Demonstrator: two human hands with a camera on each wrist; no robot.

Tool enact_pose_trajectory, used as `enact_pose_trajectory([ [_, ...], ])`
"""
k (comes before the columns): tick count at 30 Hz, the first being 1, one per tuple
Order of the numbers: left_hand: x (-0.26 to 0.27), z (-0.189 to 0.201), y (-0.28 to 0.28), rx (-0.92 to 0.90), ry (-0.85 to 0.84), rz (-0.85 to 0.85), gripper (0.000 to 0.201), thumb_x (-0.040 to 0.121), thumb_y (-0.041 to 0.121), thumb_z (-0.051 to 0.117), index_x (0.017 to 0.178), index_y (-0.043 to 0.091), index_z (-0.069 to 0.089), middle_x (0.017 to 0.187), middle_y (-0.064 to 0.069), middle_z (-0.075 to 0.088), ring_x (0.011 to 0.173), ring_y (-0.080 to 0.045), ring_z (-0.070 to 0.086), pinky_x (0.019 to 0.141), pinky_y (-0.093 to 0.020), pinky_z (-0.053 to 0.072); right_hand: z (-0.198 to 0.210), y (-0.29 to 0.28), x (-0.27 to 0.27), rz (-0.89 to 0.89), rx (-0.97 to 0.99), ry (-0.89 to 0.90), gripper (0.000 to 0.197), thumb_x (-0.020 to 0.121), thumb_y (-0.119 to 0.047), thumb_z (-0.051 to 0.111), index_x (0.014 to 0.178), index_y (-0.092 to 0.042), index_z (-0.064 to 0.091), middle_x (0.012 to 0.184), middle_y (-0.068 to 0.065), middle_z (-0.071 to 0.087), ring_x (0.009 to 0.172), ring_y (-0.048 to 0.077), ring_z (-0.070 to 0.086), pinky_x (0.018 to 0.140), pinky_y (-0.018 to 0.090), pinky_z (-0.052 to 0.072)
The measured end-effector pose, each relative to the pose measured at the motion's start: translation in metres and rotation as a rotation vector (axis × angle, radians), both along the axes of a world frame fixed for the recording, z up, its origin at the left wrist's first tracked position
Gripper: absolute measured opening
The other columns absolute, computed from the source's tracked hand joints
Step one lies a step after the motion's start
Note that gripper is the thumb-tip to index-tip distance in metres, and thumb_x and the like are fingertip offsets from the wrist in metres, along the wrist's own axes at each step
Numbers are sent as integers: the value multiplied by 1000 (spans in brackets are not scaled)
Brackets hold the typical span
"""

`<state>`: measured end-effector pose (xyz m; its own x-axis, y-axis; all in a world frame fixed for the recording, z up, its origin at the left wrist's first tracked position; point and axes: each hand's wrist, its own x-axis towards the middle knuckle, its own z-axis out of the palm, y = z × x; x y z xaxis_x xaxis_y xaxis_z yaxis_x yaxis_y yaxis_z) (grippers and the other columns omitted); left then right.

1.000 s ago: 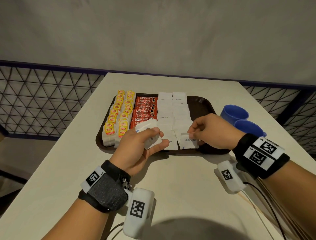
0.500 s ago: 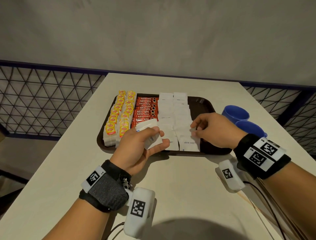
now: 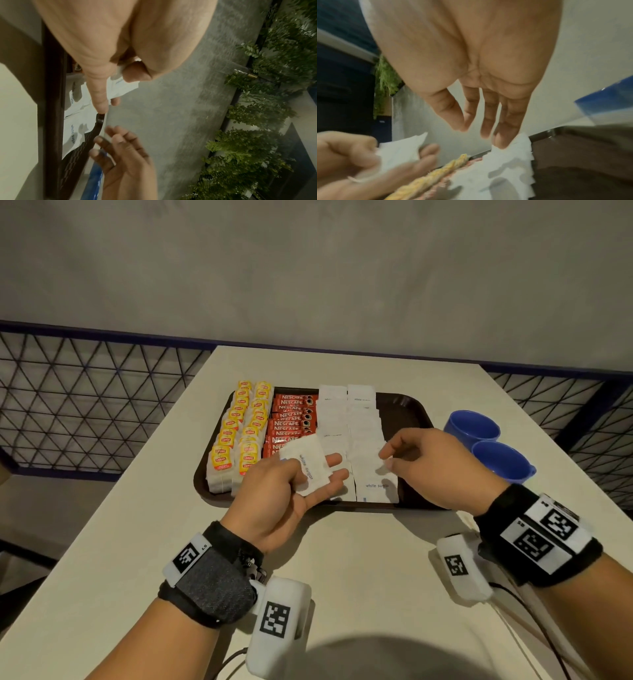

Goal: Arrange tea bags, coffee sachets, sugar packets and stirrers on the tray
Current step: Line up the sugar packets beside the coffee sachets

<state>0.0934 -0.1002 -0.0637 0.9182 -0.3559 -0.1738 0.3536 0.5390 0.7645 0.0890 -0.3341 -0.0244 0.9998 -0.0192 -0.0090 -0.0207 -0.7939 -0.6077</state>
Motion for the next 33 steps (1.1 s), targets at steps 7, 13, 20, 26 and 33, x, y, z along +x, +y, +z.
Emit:
enact_pose_trajectory([
  [7, -8, -4, -4, 66, -147, -188, 50, 103, -15, 37, 145, 9, 52, 138, -15, 66, 130, -32, 62, 104, -45, 55, 16, 40, -15, 108, 345, -87, 24, 91, -26, 80, 111, -30, 69, 101, -5, 69, 78, 8, 70, 63, 14, 56],
  [13, -11, 0, -7, 30, -148, -268, 60, 86, -19, 48, 141, 3, 53, 135, -21, 66, 126, -34, 64, 100, -42, 57, 9, 49, -15, 156, 247, -118, 26, 86, -26, 84, 110, -33, 77, 99, -12, 69, 82, 7, 66, 69, 16, 55],
  [20, -8, -2, -6, -140, -46, -258, 76, 69, -9, 39, 145, -9, 43, 137, -32, 55, 122, -37, 60, 107, -50, 52, 12, 51, -19, 248, 104, -43, 40, 77, -31, 90, 110, -40, 69, 114, -16, 56, 94, 10, 62, 77, 20, 53],
  [26, -9, 1, -6, -220, -29, -270, 64, 88, 11, 46, 150, -3, 43, 149, -33, 49, 131, -38, 52, 109, -51, 49, 14, 53, -16, 267, 48, -49, 52, 72, -35, 94, 114, -41, 64, 116, -16, 54, 90, 9, 62, 78, 23, 57],
  [33, -6, 5, -5, -95, 39, -57, 43, 109, 23, 35, 141, 1, 54, 133, -25, 66, 128, -39, 62, 109, -59, 47, 8, 61, -7, 220, 242, -93, 45, 78, -13, 89, 111, -38, 70, 81, 2, 70, 72, 16, 68, 71, 35, 62],
])
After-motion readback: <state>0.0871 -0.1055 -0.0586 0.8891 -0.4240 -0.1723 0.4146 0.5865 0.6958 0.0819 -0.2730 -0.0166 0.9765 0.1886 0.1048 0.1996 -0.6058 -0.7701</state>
